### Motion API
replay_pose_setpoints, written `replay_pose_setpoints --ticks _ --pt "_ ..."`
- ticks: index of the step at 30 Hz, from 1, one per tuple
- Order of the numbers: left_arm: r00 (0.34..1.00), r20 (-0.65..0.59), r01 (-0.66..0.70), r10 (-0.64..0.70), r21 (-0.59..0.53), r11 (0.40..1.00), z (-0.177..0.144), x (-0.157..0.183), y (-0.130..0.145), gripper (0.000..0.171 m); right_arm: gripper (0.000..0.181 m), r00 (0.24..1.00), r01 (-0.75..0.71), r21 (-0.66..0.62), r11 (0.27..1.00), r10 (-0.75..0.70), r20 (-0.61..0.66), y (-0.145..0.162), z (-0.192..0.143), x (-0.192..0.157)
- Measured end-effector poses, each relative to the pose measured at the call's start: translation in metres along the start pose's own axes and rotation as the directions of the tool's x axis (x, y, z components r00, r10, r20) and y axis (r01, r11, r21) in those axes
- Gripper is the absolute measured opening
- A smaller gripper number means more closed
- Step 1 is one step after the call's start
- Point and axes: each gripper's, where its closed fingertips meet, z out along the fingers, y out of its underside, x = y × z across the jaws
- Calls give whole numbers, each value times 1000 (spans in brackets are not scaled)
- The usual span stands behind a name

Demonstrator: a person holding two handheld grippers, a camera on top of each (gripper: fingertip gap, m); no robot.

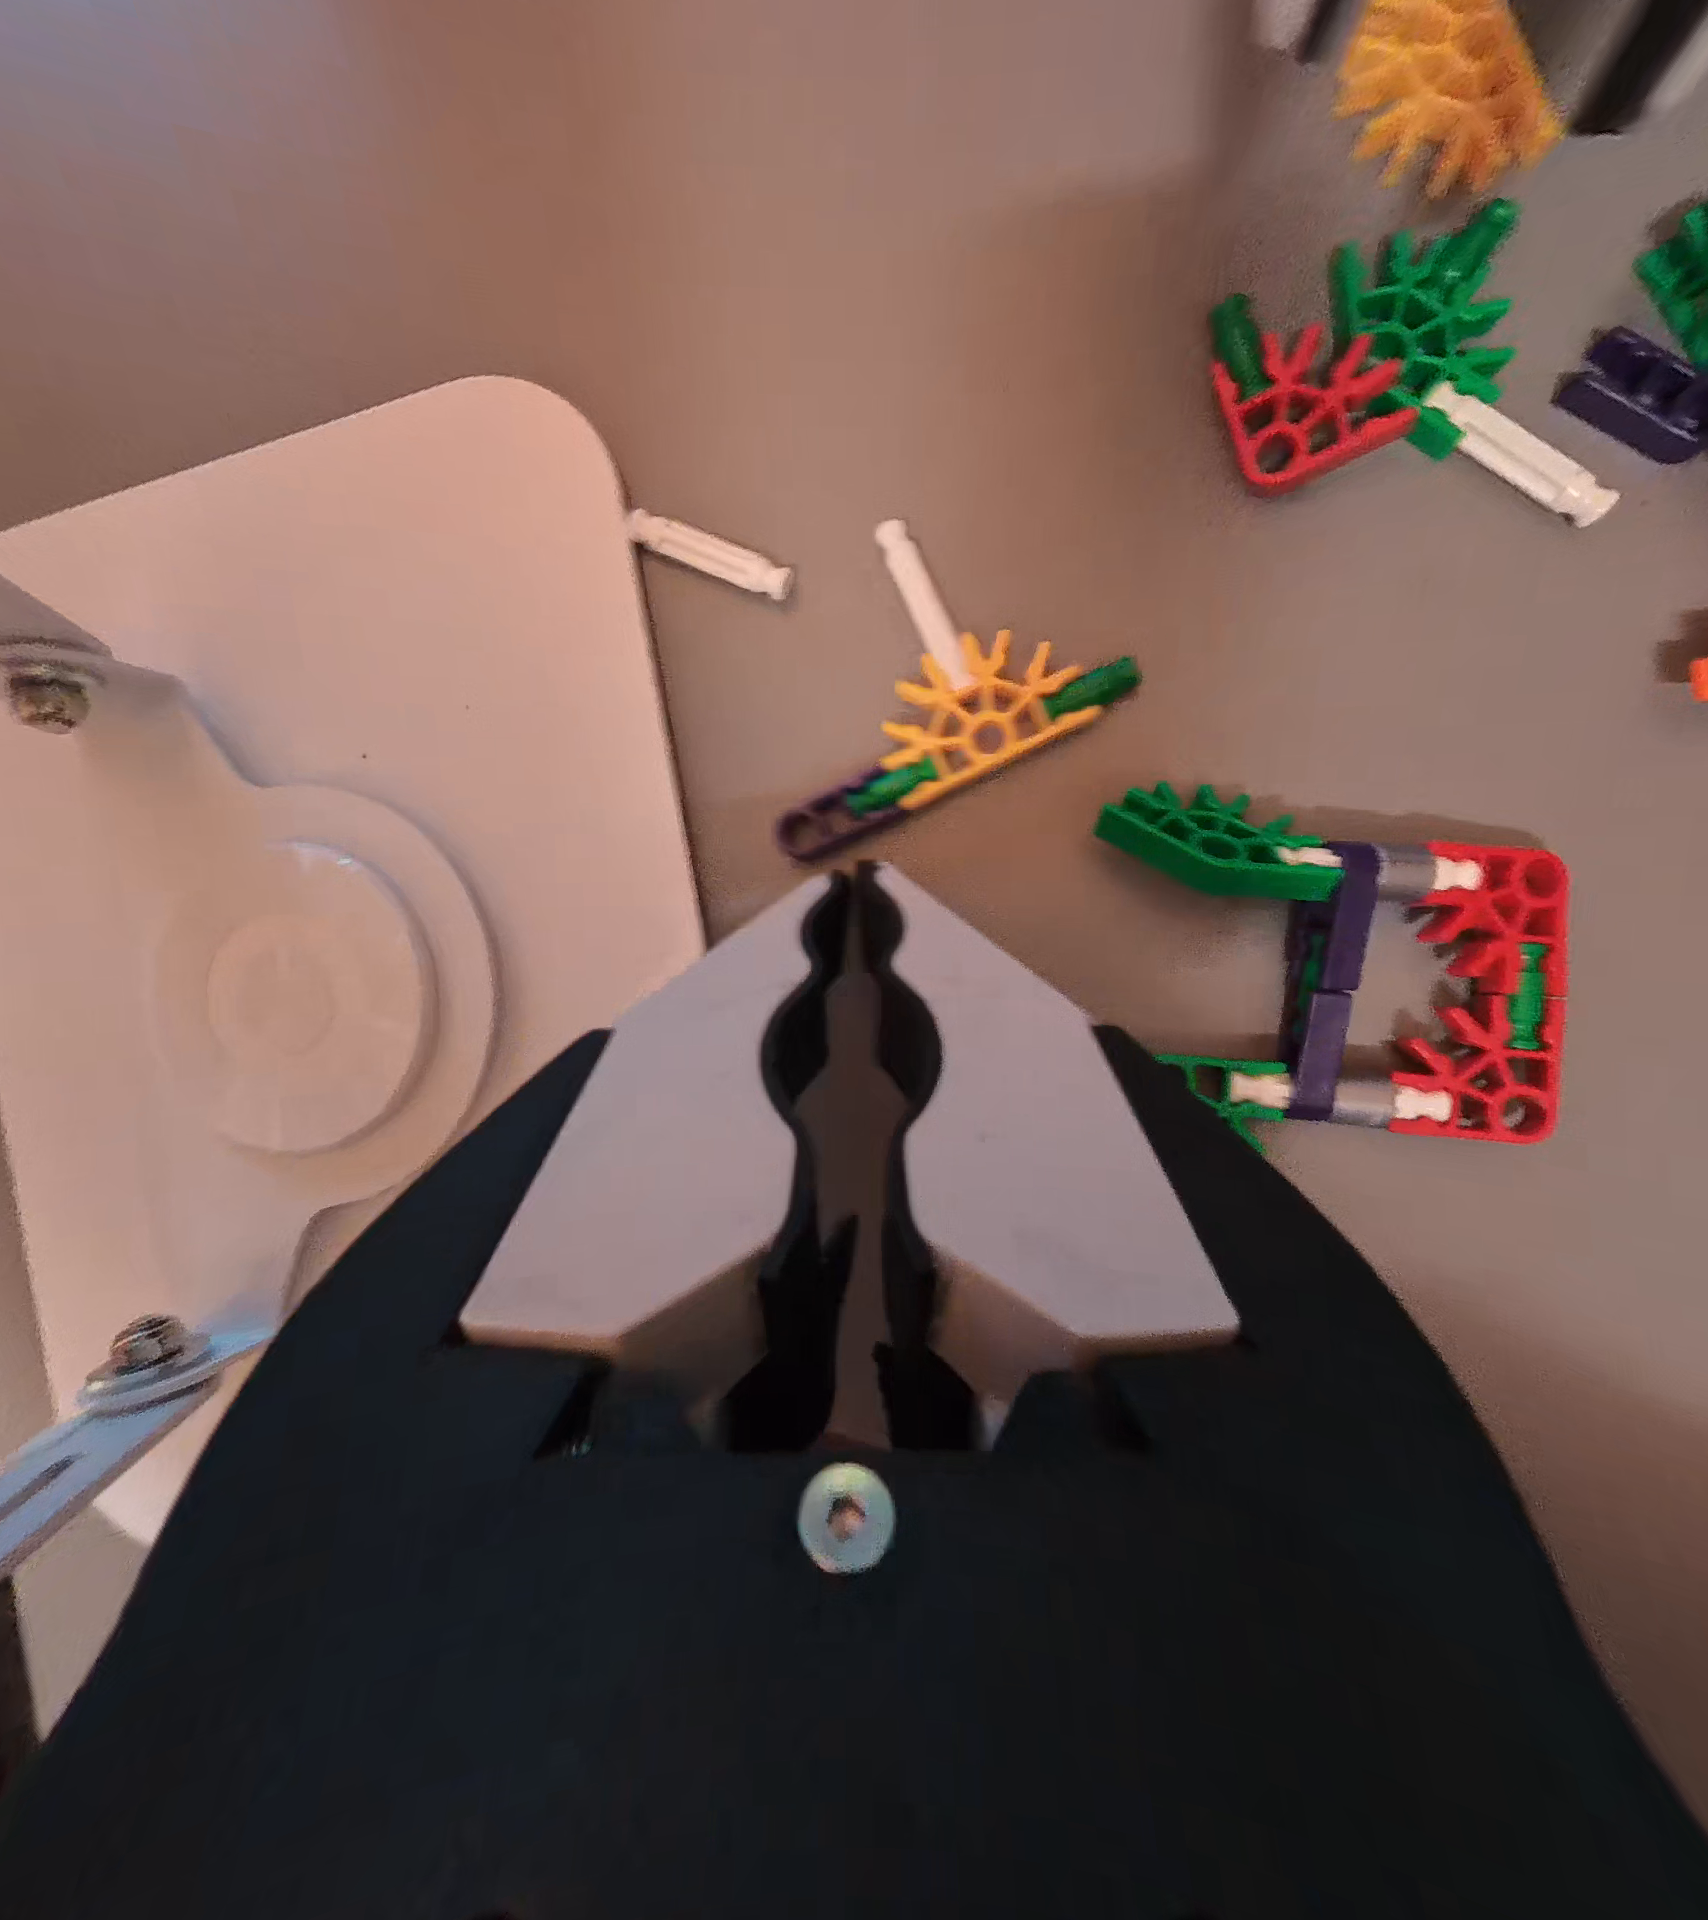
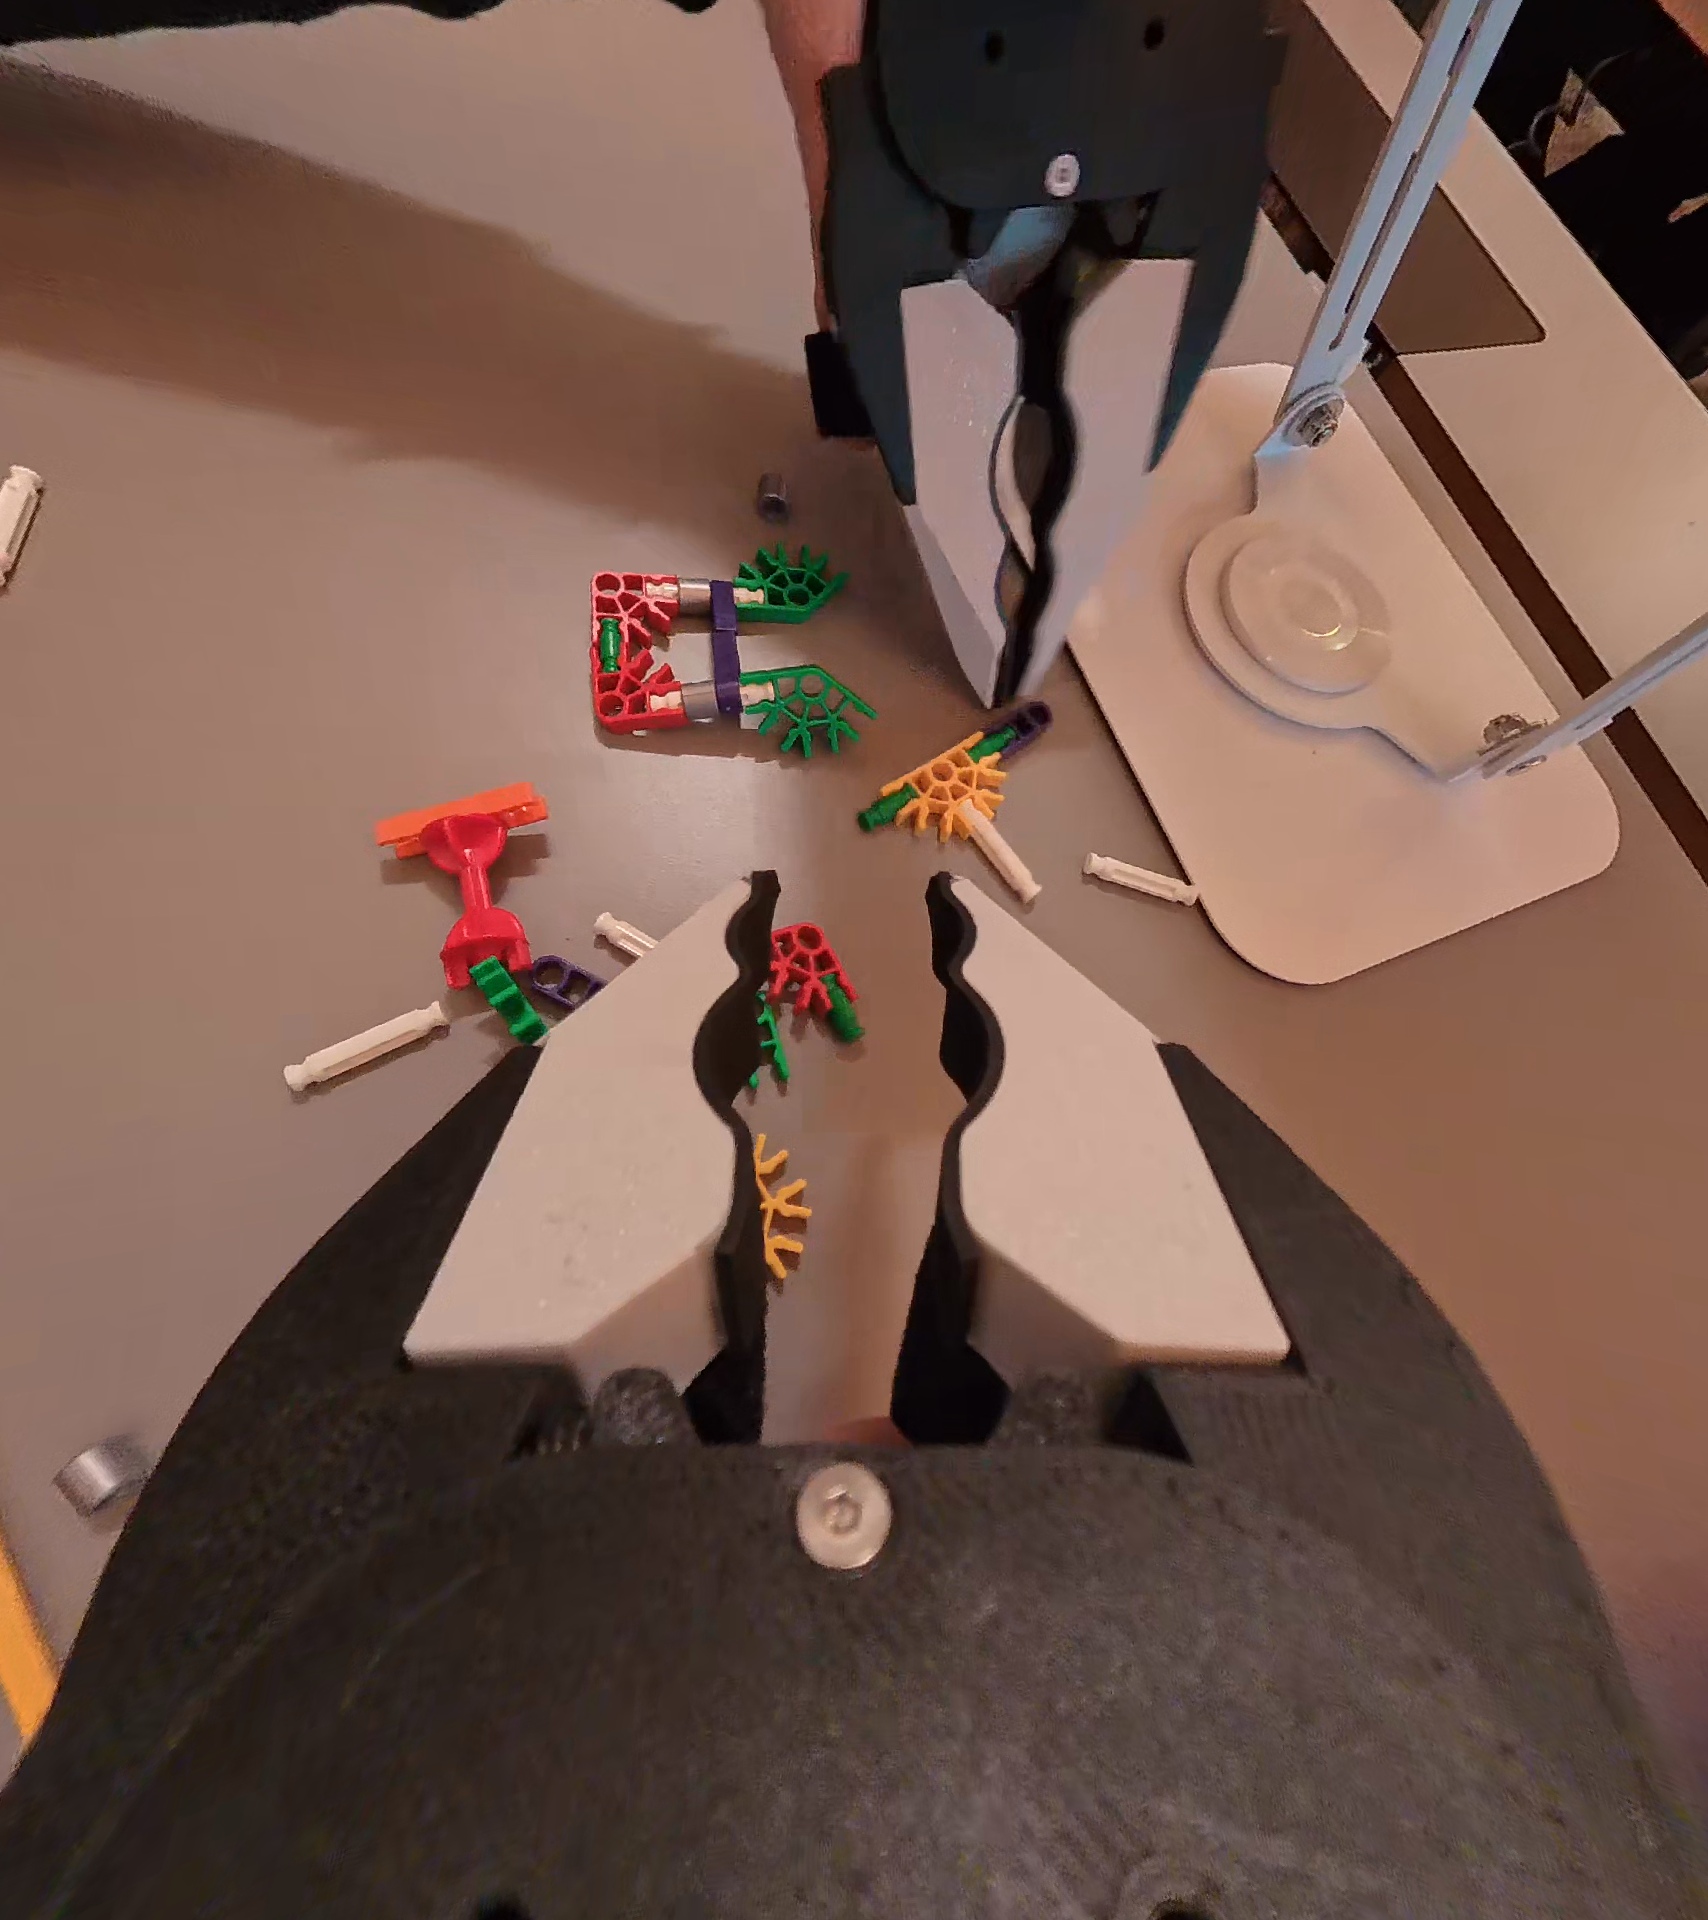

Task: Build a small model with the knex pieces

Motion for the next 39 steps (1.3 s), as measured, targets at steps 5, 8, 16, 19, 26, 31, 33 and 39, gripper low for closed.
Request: replay_pose_setpoints --ticks 5,8,16,19,26,31,33,39 --pt "998 63 -28 24 65 998 1 6 -10 9 29 1000 -10 -14 1000 10 1 3 3 0" --pt "993 109 -56 46 88 995 -1 1 -18 34 30 1000 -21 -10 1000 21 -10 3 2 2" --pt "999 -6 -53 54 71 996 12 6 -28 24 29 1000 -27 -18 999 27 -8 6 4 3" --pt "996 54 -69 66 61 996 15 2 -30 13 30 999 -31 -28 999 31 -11 9 5 5" --pt "989 105 -116 104 112 987 15 12 -37 0 30 998 -48 -29 998 48 -29 10 3 10" --pt "977 157 -157 141 95 983 11 19 -36 0 30 997 -67 -33 997 66 -37 12 5 12" --pt "979 152 -152 137 94 984 9 22 -34 0 31 996 -68 -50 996 65 -52 15 9 15" --pt "983 177 -77 55 118 990 0 13 -33 3 37 989 -89 -100 991 76 -128 22 28 39"
